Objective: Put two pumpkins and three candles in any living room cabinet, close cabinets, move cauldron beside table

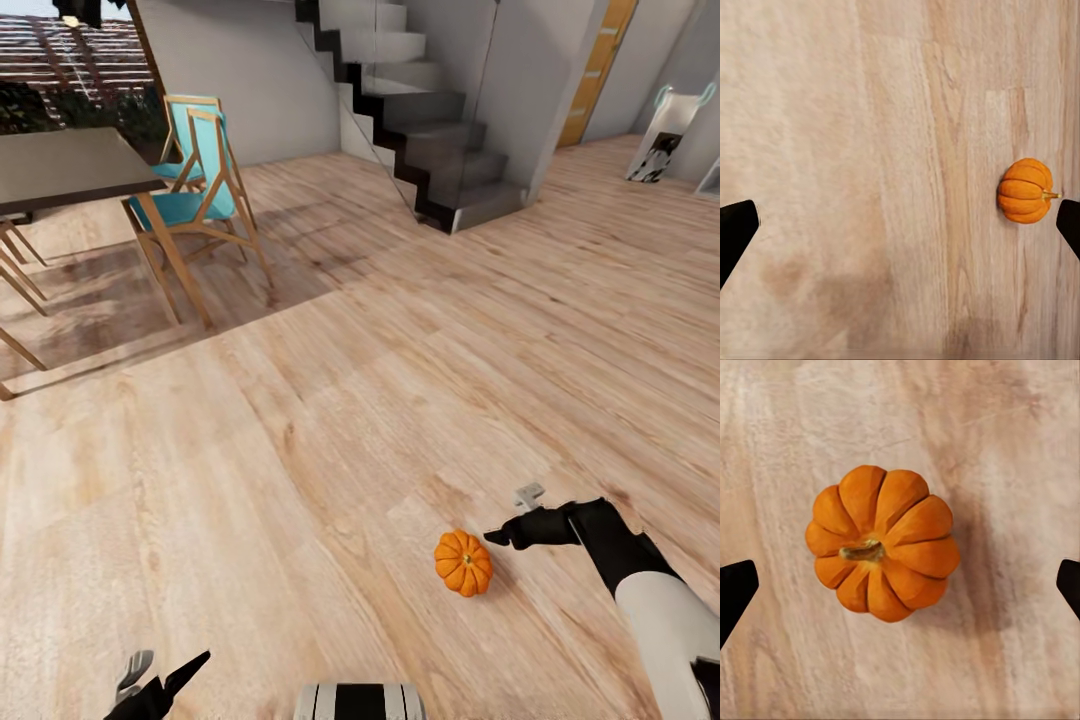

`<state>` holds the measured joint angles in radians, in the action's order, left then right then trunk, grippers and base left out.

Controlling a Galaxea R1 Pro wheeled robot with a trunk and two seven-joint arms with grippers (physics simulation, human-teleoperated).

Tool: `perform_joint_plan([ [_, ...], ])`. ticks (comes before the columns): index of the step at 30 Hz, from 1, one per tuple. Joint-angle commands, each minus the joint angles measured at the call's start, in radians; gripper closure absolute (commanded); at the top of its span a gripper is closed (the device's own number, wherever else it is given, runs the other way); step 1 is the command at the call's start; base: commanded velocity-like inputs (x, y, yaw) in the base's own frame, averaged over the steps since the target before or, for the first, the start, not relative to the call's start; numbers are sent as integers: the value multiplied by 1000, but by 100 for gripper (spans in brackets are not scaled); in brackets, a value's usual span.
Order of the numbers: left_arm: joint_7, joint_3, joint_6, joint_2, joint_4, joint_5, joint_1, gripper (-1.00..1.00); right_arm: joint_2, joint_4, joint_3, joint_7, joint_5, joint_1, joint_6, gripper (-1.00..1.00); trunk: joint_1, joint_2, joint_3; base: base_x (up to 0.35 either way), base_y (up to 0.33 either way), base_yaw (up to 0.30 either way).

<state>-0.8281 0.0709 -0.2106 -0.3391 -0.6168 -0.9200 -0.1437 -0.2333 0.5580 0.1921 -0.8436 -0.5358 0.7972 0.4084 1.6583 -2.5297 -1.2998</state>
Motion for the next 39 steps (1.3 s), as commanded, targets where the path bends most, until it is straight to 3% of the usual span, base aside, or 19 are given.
perform_joint_plan([
  [1, -2, 4, -9, -1, 0, -10, -1, -100, 0, -10, 6, 2, -6, 1, -8, -100, 0, -1, -5, 0, 0, 0],
  [7, -3, 4, -10, -2, 0, -10, -1, -100, 2, -84, 6, 84, -4, 0, -95, -100, 3, -2, -28, 0, 0, 0],
  [23, -6, 5, -10, -15, 0, -12, -1, -100, 1, -100, 6, 94, 6, 1, -115, -100, 10, -6, -90, 0, 0, 0],
  [39, -4, 6, -9, -12, 0, -7, -1, -100, 5, -101, 6, 95, 1, 1, -117, -100, 10, -6, -90, 53, -92, 0],
])
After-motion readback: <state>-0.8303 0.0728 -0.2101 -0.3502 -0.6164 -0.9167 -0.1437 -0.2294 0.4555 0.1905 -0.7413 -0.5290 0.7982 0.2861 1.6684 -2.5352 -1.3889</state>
